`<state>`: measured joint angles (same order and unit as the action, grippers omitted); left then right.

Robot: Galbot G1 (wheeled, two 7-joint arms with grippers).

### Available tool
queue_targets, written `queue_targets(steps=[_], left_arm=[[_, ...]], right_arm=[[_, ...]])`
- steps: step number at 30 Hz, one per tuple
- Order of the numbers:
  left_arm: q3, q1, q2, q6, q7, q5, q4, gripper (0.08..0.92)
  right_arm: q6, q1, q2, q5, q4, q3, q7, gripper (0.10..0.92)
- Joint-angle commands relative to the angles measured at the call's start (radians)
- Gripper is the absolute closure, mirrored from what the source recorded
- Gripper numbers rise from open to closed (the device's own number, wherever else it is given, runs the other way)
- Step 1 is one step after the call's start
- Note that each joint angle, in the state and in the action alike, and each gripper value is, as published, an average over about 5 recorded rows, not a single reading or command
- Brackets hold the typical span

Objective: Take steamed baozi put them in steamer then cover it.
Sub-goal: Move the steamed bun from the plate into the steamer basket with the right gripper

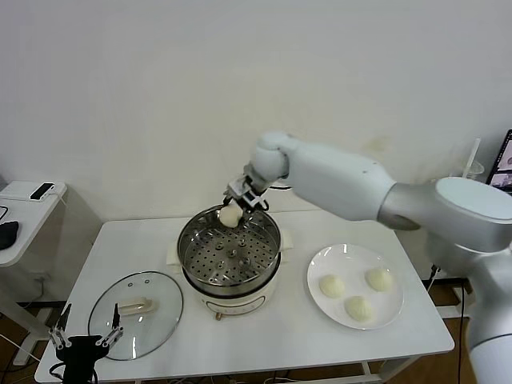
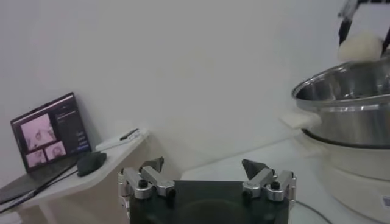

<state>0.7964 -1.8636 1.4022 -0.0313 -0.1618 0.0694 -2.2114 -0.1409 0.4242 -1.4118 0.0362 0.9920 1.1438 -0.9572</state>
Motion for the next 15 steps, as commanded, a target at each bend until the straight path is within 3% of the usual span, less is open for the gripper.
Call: queue_targets(steps=[1,15], left_arm=[[0.007,-0.002,0.000,0.000,0.000,0.000,-0.003,0.177],[0.022,-0.009,0.005,0.002,-0.002,0.000,-0.015,0.177]], right_arm=[[-0.133,-0.023,-0.091,0.102,-0.065,0.056,0.030,0.423],[-0.274,-0.070,-0.093,0.325,-0.133,0.017,0.096,0.417]])
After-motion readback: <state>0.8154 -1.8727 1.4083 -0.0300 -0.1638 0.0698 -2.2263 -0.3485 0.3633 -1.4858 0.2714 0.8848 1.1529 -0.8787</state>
